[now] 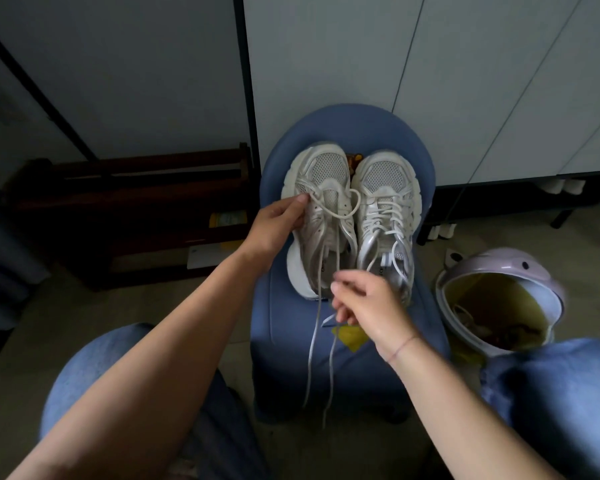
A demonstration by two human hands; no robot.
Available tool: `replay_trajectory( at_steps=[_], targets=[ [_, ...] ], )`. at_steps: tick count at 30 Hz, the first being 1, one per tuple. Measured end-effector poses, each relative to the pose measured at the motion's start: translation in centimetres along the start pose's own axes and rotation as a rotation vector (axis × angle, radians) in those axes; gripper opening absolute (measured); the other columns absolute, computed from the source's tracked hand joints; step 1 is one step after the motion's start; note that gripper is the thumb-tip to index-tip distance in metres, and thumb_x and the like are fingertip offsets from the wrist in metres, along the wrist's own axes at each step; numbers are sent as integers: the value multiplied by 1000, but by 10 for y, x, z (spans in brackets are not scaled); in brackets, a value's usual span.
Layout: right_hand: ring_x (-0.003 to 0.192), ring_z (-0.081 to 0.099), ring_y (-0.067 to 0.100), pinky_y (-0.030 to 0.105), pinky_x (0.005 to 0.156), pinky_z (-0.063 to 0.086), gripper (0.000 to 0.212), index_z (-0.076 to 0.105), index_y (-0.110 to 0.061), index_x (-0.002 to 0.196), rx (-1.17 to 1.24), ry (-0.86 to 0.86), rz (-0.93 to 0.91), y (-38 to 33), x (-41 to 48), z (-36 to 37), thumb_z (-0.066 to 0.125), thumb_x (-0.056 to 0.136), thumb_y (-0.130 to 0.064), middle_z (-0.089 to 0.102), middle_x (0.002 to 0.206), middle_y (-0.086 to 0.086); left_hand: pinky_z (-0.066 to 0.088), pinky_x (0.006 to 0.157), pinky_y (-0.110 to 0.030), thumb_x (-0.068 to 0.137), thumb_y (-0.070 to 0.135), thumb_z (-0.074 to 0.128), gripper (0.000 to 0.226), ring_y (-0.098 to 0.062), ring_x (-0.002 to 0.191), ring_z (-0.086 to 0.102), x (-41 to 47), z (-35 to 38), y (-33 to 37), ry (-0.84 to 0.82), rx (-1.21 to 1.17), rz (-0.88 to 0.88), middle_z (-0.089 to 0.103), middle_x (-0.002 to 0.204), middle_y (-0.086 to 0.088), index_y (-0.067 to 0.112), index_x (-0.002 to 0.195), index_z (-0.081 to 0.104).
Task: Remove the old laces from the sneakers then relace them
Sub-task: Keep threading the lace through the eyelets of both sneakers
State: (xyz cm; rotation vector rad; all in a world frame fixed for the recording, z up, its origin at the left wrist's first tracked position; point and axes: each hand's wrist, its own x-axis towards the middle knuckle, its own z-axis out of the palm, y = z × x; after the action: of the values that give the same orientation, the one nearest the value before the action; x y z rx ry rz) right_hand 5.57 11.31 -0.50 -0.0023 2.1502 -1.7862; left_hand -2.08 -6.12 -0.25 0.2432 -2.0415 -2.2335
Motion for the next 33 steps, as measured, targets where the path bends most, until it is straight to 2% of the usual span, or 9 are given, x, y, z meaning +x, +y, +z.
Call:
replay_trajectory(
  at_steps=[2,4,7,12,16,20,24,29,33],
  targets=[
    [40,51,8,16,39,37,11,58,-16,95,154,30,11,-13,17,5,50,97,-7,58,62,6,51,81,-13,100,23,53,20,3,80,68,0,0,0,3,2,-5,72,86,10,14,106,70],
    [35,49,8,15,35,34,16,55,-10,83,273,40,103,-20,35,11,49,98,-11,57,56,5,52,81,-14,100,26,54,18,3,81,68,0,0,1,9,8,-11,73,87,9,18,101,70],
    [28,41,6,12,30,26,25,52,-6,73,329,61,192,-23,53,20,53,97,-12,53,52,7,52,83,-14,100,28,53,21,2,83,68,0,0,1,9,8,-17,72,94,6,15,106,69],
    [30,34,5,13,31,21,29,52,-8,65,275,41,121,-18,53,19,57,94,-8,45,56,5,51,92,-18,101,30,50,33,-7,97,66,0,-1,2,-10,15,-22,70,106,-1,8,121,65],
    [34,35,5,15,35,28,22,57,-9,74,51,-96,95,-7,28,12,54,95,-10,47,56,2,50,96,-22,102,31,49,32,-11,102,65,2,-3,2,-14,24,-25,69,108,-2,11,120,66],
    [34,39,3,14,36,31,17,60,-11,84,-143,-218,217,15,-1,12,49,97,-8,50,59,1,50,96,-22,103,33,48,32,-14,108,65,3,-4,0,-21,48,-20,68,117,-6,14,119,67],
    [38,45,6,16,37,32,11,60,-7,90,-66,-149,148,21,5,7,53,96,-13,55,58,2,49,96,-20,103,34,46,36,-14,111,62,0,-2,3,-20,64,-12,66,120,-6,11,124,65],
    [40,48,8,17,38,33,21,61,-4,82,1,-117,170,14,16,10,56,95,-21,59,58,3,52,87,-13,104,33,45,40,-7,104,63,-1,-2,4,-11,80,-7,66,122,-7,7,128,63],
    [38,45,10,18,37,33,22,63,-4,84,-56,-10,95,16,17,12,57,95,-22,56,57,4,51,92,-17,104,34,45,40,-10,106,63,-1,-2,4,-17,83,-8,65,123,-8,9,128,64]
  ],
)
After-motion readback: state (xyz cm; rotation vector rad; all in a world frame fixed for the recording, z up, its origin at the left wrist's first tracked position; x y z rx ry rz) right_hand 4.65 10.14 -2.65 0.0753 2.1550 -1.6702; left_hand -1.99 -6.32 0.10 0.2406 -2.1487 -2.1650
